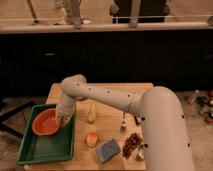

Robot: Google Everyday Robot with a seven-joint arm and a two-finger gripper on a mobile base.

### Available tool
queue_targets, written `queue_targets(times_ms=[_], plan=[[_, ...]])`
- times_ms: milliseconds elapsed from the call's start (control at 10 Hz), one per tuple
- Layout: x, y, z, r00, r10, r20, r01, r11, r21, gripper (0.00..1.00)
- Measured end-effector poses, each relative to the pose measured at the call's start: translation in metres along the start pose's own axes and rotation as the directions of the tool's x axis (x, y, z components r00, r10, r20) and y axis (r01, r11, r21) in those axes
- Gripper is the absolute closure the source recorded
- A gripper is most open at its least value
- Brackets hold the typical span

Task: Stack bowls into tray

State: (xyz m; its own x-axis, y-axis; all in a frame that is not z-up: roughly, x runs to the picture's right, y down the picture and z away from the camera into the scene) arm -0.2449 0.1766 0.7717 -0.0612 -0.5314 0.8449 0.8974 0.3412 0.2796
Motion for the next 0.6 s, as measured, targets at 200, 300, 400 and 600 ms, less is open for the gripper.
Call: queue_targets(times_ms=[200,300,400,600], plan=[[-0.0001,0.0014,0.0001,1.0,0.001,0.005,-0.001,1.0,0.01,0.39],[0.0,0.0021,0.0,1.0,0.002,0.007,-0.002,1.0,0.014,0.27],[-0.0002,0.0026,-0.0003,1.0,0.002,0.008,-0.002,1.0,0.018,0.21],[-0.0012,0.0035,-0.0005,1.0,0.0,0.01,-0.001,1.0,0.028,0.2]])
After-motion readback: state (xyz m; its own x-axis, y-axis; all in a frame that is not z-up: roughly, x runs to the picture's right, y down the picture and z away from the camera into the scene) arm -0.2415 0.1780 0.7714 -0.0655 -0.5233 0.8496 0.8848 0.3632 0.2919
